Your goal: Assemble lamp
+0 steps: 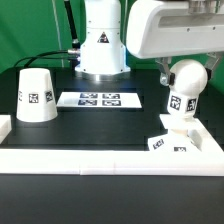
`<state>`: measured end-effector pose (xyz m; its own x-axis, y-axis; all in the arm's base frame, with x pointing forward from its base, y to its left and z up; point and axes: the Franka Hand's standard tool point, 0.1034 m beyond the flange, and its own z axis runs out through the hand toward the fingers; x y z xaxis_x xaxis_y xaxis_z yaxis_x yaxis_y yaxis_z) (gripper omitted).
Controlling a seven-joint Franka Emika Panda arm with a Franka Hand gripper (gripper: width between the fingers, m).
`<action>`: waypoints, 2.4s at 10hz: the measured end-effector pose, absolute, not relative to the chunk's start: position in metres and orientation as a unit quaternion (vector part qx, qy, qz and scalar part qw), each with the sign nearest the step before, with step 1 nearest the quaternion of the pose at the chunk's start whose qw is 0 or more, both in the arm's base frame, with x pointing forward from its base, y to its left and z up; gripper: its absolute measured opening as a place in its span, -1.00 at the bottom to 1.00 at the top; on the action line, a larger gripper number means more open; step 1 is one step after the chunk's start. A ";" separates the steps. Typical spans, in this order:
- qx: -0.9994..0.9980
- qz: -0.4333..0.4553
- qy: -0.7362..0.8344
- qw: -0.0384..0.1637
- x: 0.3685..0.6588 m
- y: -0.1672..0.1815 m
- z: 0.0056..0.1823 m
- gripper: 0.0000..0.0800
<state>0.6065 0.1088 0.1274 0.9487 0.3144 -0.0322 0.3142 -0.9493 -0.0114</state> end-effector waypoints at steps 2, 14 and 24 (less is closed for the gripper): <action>-0.998 0.015 -0.062 0.001 0.607 0.112 0.129 0.45; -0.932 0.011 0.363 0.007 0.607 0.107 0.126 0.45; -0.998 0.009 0.063 0.007 0.607 0.109 0.124 0.75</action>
Offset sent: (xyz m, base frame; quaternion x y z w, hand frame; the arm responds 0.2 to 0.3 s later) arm -0.0064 -0.0015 -0.0016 -0.0125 -0.0022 0.2577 0.9661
